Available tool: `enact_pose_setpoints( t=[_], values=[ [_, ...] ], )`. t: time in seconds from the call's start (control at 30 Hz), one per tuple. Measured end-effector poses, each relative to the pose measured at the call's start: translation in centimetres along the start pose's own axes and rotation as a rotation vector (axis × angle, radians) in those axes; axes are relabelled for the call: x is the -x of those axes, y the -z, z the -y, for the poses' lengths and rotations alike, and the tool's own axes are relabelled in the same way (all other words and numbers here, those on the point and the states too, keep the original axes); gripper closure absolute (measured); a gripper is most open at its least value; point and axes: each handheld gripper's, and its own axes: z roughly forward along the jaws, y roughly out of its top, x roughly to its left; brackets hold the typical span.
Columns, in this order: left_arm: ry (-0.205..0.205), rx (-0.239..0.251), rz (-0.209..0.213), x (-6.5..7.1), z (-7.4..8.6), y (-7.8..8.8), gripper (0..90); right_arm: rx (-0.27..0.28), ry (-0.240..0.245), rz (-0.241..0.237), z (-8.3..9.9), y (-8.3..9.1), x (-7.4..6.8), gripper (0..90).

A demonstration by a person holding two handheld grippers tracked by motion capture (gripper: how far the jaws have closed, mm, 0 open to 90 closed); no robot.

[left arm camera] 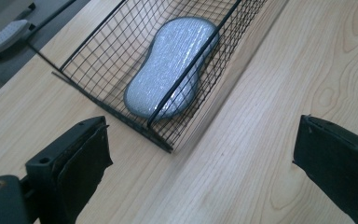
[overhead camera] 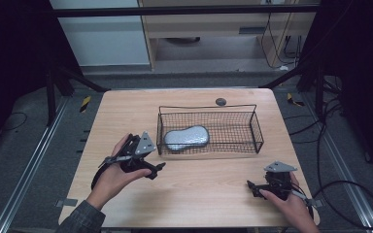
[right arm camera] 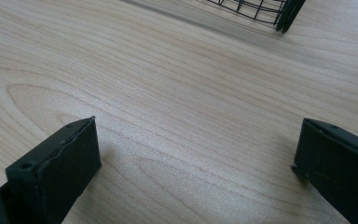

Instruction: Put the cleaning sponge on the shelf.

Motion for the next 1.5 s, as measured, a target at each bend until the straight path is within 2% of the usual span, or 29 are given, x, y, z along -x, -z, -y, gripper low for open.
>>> enact_pose_setpoints(
  t=[0.07,0.1,0.17,0.23,0.27,0.4,0.43,0.5,0.57,0.67,0.83,1.5],
  values=[
    [0.011,0.0,-0.002,-0.2,0.4,0.0,2.9,0.0,0.0,0.0,0.0,0.0,0.0,0.3],
    [0.03,-0.01,-0.01,-0.6,1.1,-0.1,2.9,0.0,0.002,0.0,0.0,0.0,0.0,0.3],
    [0.033,-0.021,-0.009,-0.8,1.4,-0.2,2.9,0.0,0.0,0.0,0.0,0.0,0.0,0.3],
    [0.064,-0.036,-0.022,-1.4,2.5,-0.4,2.9,0.001,0.001,0.0,0.0,0.0,0.0,0.3],
    [0.064,-0.036,-0.022,-1.4,2.5,-0.4,3.0,0.001,0.001,0.0,0.0,0.0,0.0,0.3],
    [0.108,-0.059,-0.037,-2.5,4.1,-0.9,3.1,-0.001,-0.002,-0.001,0.0,0.0,0.0,0.3],
    [0.138,-0.063,-0.04,-3.1,4.9,-1.3,3.1,-0.001,-0.002,0.0,0.0,0.0,0.0,0.3],
    [0.144,-0.074,-0.043,-3.3,5.3,-1.5,3.1,-0.001,-0.002,0.0,0.0,0.0,0.0,0.3],
    [0.177,-0.094,-0.05,-4.0,6.4,-1.9,3.1,0.0,0.0,0.0,0.0,0.0,0.0,0.3],
    [0.192,-0.107,-0.049,-4.5,7.1,-2.2,3.1,0.0,0.0,0.0,0.0,0.0,0.0,0.3],
    [0.248,-0.127,-0.056,-5.5,9.1,-2.8,3.2,-0.001,-0.002,-0.001,0.0,0.0,0.0,0.3],
    [0.372,-0.173,-0.076,-7.6,12.6,-4.8,3.6,-0.001,0.0,0.001,0.0,0.0,0.0,0.3]
  ],
)
